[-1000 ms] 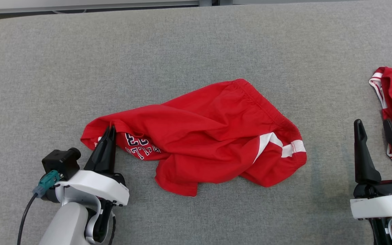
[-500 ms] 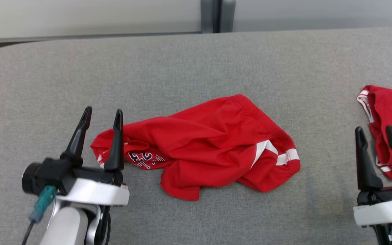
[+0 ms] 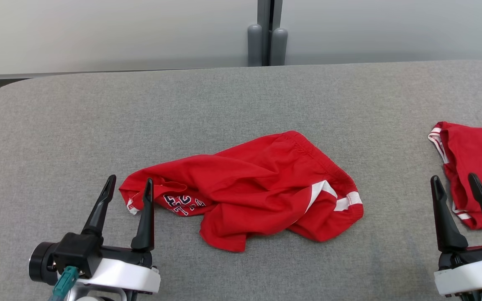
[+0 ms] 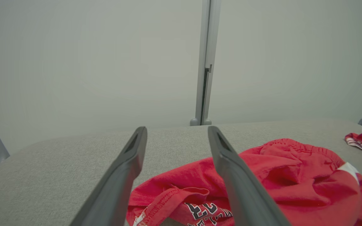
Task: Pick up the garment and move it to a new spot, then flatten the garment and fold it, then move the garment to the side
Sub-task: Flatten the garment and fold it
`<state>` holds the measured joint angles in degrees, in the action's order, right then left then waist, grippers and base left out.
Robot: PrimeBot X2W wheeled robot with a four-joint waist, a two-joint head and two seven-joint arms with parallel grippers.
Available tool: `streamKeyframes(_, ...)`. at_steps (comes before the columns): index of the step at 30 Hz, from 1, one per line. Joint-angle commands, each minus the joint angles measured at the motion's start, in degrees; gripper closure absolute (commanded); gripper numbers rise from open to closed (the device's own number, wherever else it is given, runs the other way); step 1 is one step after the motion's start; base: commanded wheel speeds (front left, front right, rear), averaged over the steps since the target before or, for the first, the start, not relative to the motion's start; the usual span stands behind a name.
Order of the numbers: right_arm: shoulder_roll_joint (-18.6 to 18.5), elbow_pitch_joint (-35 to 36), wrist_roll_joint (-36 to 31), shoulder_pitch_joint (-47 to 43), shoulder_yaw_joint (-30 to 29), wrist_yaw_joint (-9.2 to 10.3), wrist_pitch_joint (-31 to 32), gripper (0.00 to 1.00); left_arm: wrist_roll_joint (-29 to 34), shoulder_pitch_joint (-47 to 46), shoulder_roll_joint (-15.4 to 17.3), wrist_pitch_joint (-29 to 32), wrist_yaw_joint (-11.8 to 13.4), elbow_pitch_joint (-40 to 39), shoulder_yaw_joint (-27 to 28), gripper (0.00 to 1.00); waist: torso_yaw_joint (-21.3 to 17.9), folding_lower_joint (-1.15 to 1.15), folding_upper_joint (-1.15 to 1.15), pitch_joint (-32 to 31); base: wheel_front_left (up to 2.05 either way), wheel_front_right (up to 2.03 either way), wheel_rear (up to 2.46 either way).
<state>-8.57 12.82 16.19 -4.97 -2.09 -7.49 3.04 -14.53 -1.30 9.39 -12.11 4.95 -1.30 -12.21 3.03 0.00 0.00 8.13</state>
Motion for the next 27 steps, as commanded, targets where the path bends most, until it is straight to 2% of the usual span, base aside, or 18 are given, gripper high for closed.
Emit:
streamKeyframes(1,-0.3,0.3,-0.3,-0.4,-0.2,0.0,0.1,0.0,0.1,0.6,0.0,-0.1,0.3,-0.2,0.0,0.0,0.0,0.0,0.0,0.1,0.0,0.0,0.0)
streamKeyframes(10,0.0,0.8,-0.1,-0.4,-0.3,0.0,0.5,0.0,-0.1,0.0,-0.3,0.6,0.4,-0.6,-1.2,0.0,0.3,0.0,0.0,0.4,0.0,0.0,0.0)
streamKeyframes(14,0.3,1.0,0.1,-0.1,-0.4,0.0,0.6,0.0,-1.1,-0.3,-1.0,3.8,-2.1,1.1,-4.6,0.0,0.5,0.0,0.0,0.9,0.0,0.0,0.0)
streamKeyframes(19,0.7,0.8,0.5,0.9,0.0,0.0,0.5,0.0,-3.8,0.4,-3.0,8.2,-6.1,7.6,-9.7,0.0,0.1,0.0,0.0,2.1,0.0,0.0,0.0)
streamKeyframes(27,1.3,0.3,1.1,1.8,0.1,0.0,-0.3,0.0,-9.4,-4.1,-5.3,7.0,-8.2,20.7,-10.0,0.0,-1.0,0.0,0.0,4.3,0.0,0.0,0.0)
